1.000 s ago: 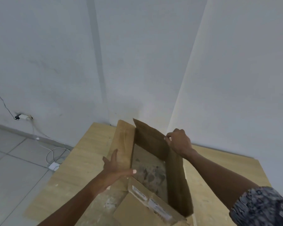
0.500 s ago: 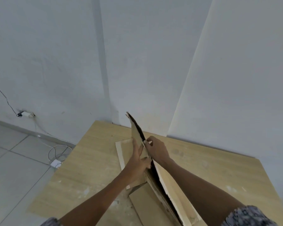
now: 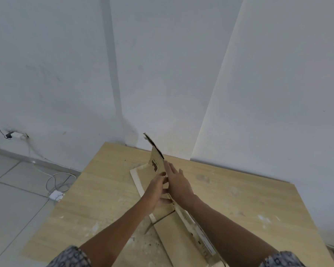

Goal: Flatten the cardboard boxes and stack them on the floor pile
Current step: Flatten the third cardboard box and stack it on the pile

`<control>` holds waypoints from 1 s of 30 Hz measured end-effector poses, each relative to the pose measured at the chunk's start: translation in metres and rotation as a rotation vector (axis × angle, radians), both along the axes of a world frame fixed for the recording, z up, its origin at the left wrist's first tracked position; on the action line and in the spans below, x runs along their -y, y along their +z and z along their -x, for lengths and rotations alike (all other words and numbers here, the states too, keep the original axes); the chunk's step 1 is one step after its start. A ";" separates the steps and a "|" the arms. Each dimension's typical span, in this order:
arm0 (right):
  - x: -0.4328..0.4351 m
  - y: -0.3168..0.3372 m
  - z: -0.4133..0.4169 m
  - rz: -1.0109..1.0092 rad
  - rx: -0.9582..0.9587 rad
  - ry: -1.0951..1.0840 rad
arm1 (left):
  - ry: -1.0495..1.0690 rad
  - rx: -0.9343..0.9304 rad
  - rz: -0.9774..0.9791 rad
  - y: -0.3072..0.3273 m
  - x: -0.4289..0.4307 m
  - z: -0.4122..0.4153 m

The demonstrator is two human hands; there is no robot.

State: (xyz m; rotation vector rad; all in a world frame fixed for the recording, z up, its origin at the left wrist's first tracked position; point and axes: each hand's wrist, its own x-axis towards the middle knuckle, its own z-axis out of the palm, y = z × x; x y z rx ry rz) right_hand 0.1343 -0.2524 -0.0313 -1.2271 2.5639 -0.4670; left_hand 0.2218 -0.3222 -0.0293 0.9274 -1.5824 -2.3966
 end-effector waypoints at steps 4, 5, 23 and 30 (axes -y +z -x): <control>-0.006 0.009 -0.002 0.080 -0.050 0.042 | 0.002 0.084 0.097 -0.005 0.003 -0.001; -0.004 0.015 0.000 0.123 -0.043 0.037 | 0.015 0.092 0.115 -0.005 0.004 -0.002; -0.063 0.109 0.100 0.672 0.418 -0.313 | 0.093 -0.011 0.961 -0.017 0.012 0.043; -0.130 0.006 0.122 0.430 0.407 -0.475 | -0.294 0.173 0.931 -0.053 -0.011 0.051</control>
